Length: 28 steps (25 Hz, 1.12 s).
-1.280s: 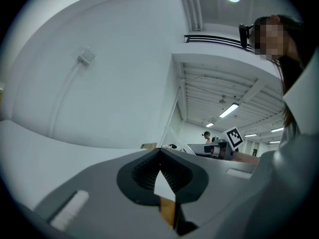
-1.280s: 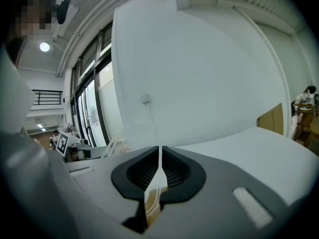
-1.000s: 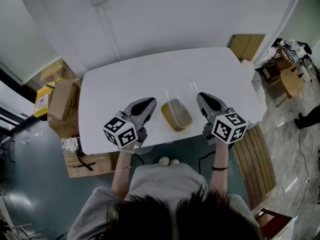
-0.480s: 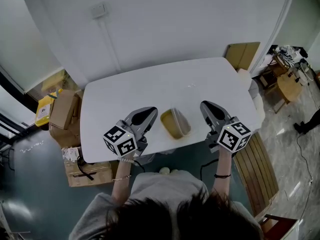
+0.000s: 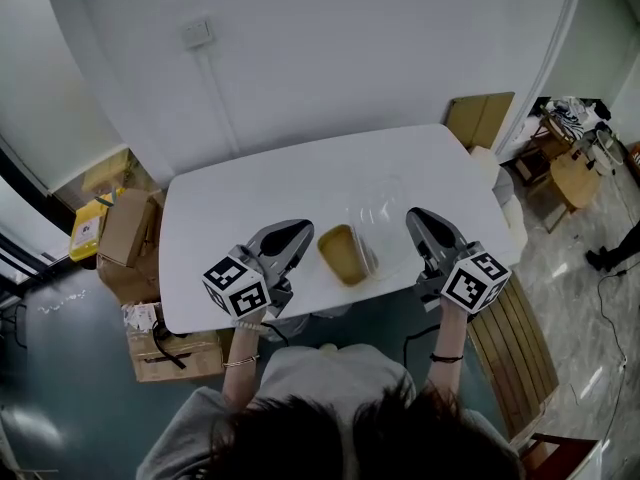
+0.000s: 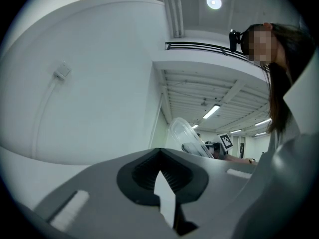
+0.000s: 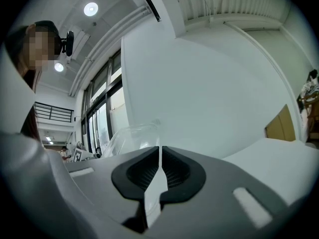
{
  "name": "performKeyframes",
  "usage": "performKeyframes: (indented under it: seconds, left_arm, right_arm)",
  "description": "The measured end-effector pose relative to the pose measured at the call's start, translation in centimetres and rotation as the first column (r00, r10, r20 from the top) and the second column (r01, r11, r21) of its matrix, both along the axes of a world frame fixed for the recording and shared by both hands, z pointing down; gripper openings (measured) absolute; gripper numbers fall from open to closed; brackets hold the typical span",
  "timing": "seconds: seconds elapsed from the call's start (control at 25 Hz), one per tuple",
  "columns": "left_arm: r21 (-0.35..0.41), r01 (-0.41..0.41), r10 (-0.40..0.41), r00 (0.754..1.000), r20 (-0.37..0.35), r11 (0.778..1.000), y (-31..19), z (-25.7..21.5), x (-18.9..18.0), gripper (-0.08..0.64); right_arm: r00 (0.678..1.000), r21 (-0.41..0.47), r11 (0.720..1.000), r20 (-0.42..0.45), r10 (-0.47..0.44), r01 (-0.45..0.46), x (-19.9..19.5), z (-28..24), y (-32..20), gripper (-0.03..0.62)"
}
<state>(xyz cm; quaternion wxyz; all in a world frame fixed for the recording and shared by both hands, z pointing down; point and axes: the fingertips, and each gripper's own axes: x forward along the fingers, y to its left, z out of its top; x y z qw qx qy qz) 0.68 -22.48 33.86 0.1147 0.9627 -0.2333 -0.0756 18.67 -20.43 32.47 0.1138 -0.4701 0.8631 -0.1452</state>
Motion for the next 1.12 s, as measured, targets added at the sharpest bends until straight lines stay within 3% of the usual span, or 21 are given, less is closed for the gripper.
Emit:
performKeyframes:
  seconds: [1.12]
  left_arm:
    - [-0.012, -0.025, 0.025, 1.0, 0.015, 1.0, -1.0, 1.2, 1.5, -0.009]
  right_arm:
    - [1.0, -0.027, 1.0, -0.001, 0.008, -0.008, 0.6, 1.5, -0.8, 0.032]
